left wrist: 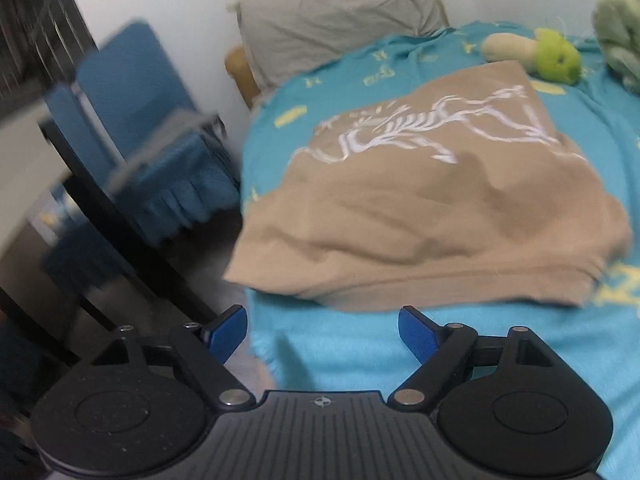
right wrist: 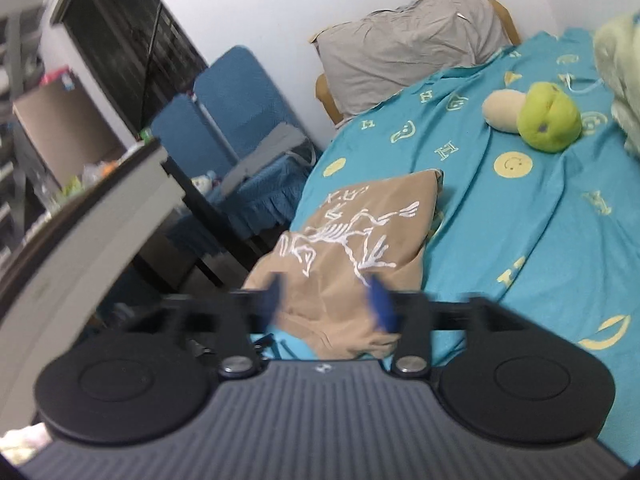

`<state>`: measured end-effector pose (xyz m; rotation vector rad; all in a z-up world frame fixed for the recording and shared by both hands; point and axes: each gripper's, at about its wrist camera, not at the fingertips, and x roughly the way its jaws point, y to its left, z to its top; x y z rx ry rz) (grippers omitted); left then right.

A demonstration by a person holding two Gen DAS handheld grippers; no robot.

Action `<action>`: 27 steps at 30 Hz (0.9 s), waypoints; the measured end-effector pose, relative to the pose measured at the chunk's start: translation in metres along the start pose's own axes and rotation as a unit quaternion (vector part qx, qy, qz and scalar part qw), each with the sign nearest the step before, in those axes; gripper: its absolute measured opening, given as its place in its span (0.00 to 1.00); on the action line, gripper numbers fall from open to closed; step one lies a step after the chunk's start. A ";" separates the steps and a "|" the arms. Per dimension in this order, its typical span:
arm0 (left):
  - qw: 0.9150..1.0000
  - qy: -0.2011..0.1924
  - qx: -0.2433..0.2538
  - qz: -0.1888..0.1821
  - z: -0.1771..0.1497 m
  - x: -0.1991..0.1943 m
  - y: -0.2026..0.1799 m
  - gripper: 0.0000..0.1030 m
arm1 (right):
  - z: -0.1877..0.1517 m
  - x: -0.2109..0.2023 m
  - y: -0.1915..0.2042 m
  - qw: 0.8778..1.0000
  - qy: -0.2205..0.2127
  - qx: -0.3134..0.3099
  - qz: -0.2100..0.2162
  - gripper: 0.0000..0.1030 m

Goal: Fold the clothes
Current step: 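Grasp the tan T-shirt edge with the right tool while the left tool grasps another edge, then lift the T-shirt with both tools and shake it out above the bed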

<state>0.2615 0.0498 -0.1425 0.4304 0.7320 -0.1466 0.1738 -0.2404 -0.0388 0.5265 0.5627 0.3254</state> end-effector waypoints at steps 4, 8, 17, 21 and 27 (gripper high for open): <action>0.981 0.000 -0.162 -0.108 0.009 0.030 0.043 0.79 | -0.002 0.017 -0.016 1.000 0.013 0.014 -0.004 0.80; 0.925 0.000 -0.341 -0.169 0.010 0.049 0.076 0.53 | -0.006 0.040 -0.028 0.998 0.042 0.044 -0.006 0.79; 0.917 -0.059 -0.362 -0.156 0.023 -0.026 0.064 0.07 | -0.029 0.051 -0.020 0.997 0.064 -0.012 -0.036 0.79; 0.908 -0.116 -0.359 -0.185 0.026 -0.098 0.052 0.07 | -0.038 0.048 -0.004 0.996 0.060 -0.058 -0.028 0.79; 0.891 -0.181 -0.343 -0.237 0.024 -0.199 0.023 0.07 | -0.042 0.021 0.018 0.993 0.037 -0.109 0.004 0.78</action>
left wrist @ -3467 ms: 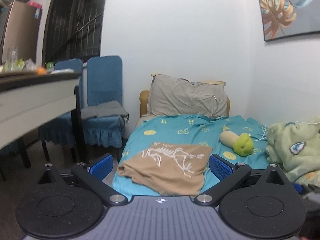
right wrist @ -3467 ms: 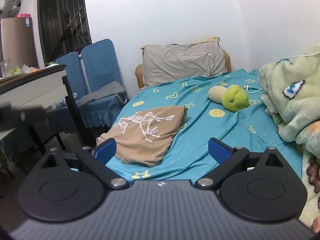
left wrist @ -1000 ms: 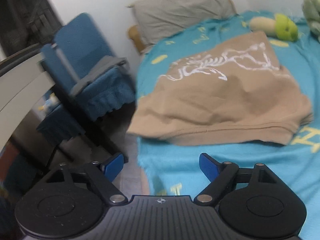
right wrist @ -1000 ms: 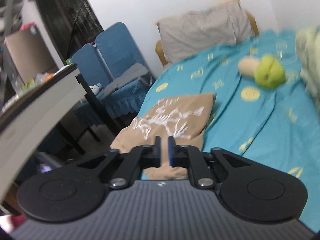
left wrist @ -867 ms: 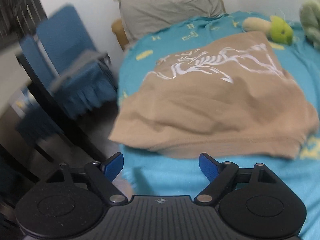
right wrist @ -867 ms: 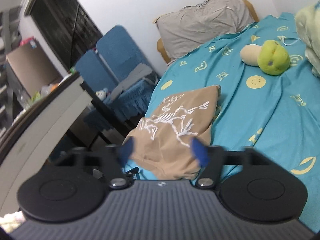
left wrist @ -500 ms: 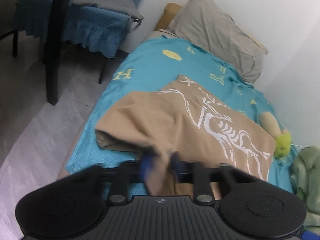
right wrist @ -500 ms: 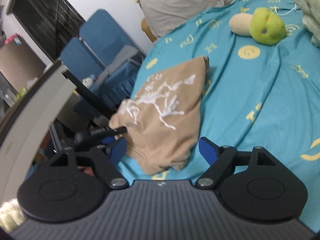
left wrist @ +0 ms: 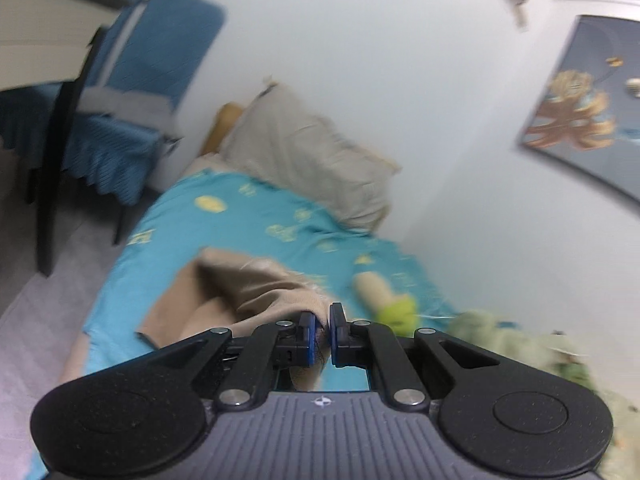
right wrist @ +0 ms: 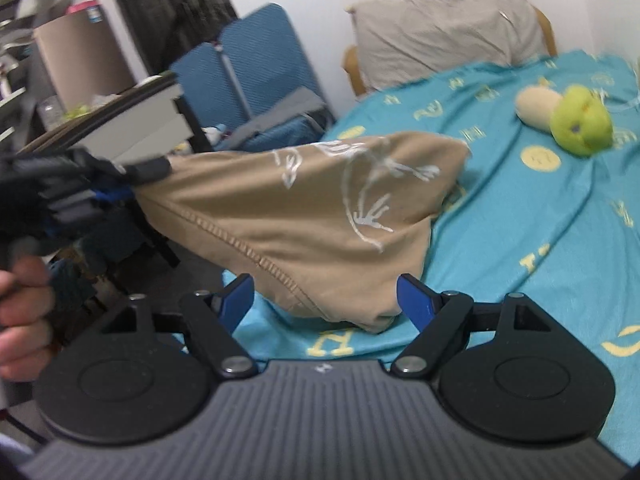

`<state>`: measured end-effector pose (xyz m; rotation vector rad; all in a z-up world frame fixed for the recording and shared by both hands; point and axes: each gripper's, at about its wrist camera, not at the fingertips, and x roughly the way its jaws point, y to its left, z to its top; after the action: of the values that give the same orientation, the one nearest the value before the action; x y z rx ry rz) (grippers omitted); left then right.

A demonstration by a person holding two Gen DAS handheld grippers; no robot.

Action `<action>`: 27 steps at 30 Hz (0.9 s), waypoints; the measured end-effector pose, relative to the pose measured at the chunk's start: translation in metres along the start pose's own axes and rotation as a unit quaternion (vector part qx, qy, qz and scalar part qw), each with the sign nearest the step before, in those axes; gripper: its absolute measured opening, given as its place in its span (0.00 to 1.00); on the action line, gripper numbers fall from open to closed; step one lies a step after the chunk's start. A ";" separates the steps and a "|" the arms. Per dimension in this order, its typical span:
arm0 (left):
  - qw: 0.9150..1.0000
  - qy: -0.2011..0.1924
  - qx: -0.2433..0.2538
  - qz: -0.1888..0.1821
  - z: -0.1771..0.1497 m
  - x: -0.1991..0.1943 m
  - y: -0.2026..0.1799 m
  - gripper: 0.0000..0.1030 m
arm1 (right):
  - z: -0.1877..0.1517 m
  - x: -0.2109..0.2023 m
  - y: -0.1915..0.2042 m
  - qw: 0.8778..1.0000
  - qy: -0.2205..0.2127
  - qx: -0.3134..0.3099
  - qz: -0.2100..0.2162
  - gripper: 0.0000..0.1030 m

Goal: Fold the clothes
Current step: 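Lift the T-shirt with both tools and shake it out above the bed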

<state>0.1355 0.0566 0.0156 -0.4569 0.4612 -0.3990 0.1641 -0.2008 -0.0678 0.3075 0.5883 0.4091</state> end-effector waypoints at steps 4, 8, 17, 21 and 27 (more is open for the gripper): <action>0.999 -0.012 0.020 -0.039 -0.014 -0.040 -0.034 0.07 | -0.002 -0.028 0.013 1.000 -0.005 -0.022 0.011 0.78; 0.998 -0.006 0.062 -0.015 -0.039 -0.046 -0.039 0.07 | -0.005 -0.045 0.030 0.999 0.007 -0.048 0.020 0.78; 0.998 -0.046 -0.028 -0.017 -0.045 -0.026 0.034 0.08 | -0.048 0.013 0.059 0.989 0.115 -0.088 0.001 0.78; 0.997 -0.063 -0.051 0.003 -0.041 -0.015 0.062 0.08 | -0.053 0.049 0.065 0.989 0.108 -0.097 -0.017 0.77; 0.996 -0.039 -0.061 0.046 -0.042 0.004 0.091 0.09 | -0.044 0.055 0.060 0.988 0.080 -0.107 -0.075 0.18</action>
<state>0.1413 0.1160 -0.0651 -0.5658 0.4295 -0.2644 0.1628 -0.1161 -0.1044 0.0241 0.7121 0.3506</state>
